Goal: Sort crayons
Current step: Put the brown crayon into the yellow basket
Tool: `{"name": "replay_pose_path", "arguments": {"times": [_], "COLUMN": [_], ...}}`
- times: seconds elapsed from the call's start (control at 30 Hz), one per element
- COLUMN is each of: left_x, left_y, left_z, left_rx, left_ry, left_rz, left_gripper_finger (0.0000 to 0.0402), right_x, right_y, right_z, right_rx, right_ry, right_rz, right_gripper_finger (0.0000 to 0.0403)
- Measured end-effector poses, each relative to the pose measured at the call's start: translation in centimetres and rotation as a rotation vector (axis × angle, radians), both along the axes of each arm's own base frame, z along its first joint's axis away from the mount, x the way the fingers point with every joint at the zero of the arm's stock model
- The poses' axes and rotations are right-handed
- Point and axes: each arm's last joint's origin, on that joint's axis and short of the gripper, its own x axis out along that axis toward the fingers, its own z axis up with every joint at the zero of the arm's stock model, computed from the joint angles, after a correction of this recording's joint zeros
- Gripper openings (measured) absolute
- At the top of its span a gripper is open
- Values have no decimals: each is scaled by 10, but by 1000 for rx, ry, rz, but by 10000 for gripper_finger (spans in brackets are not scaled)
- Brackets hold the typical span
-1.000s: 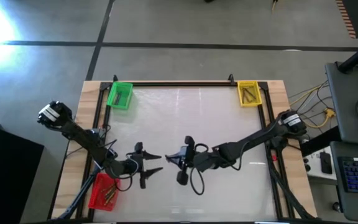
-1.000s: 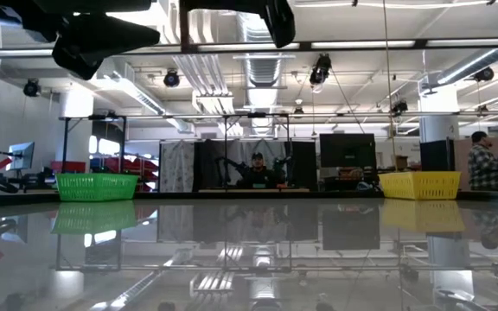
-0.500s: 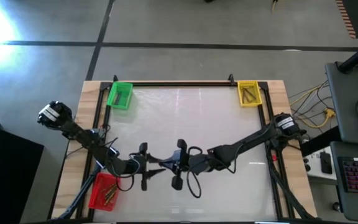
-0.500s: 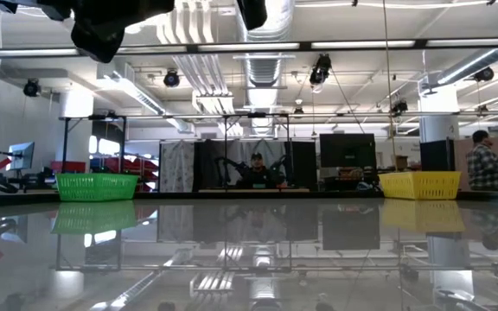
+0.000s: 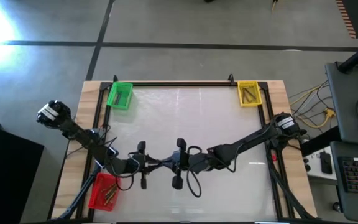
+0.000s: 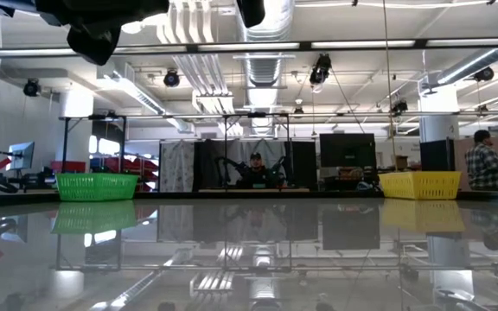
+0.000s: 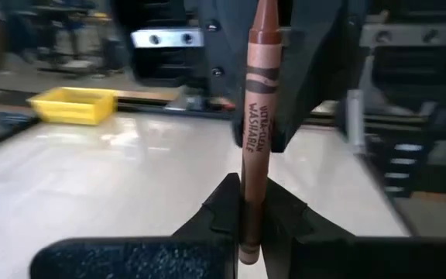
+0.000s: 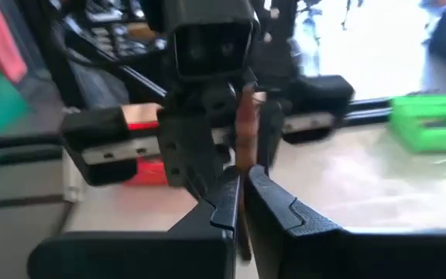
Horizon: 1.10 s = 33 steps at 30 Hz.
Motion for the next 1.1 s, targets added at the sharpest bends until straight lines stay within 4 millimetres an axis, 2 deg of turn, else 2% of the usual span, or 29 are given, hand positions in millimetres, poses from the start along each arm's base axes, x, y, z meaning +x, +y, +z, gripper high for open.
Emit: {"name": "replay_pose_path", "arguments": {"times": [0.17,0.23,0.3,0.4,0.53,0.7,0.9,1.1], "left_x": [-15,-24,-34,-47,-58,-61,-80,-85], "left_y": [17,28,43,73,125,188,252,283], "left_z": [13,17,13,-4,-26,-34,-30,-12], "left_rx": [54,55,33,-9,-140,-343,-419,-402], "left_ry": [4,1,1,15,-7,51,218,288], "left_rz": [219,262,297,399,594,632,869,965], "left_gripper_finger": [4,3,3,3,2,2,6,10], "right_x": [-4,-7,-10,-14,-16,-17,-19,-20], "right_y": [0,-3,-8,-16,-15,-3,7,7], "right_z": [4,8,9,5,-11,-30,-38,-44], "right_rx": [-119,-126,-102,-50,17,59,38,0], "right_ry": [-2,-7,10,61,72,39,64,112], "right_rz": [-111,-185,-272,-355,-399,-378,-356,-354], "right_gripper_finger": [35,51,69,93,114,126,125,123]}}
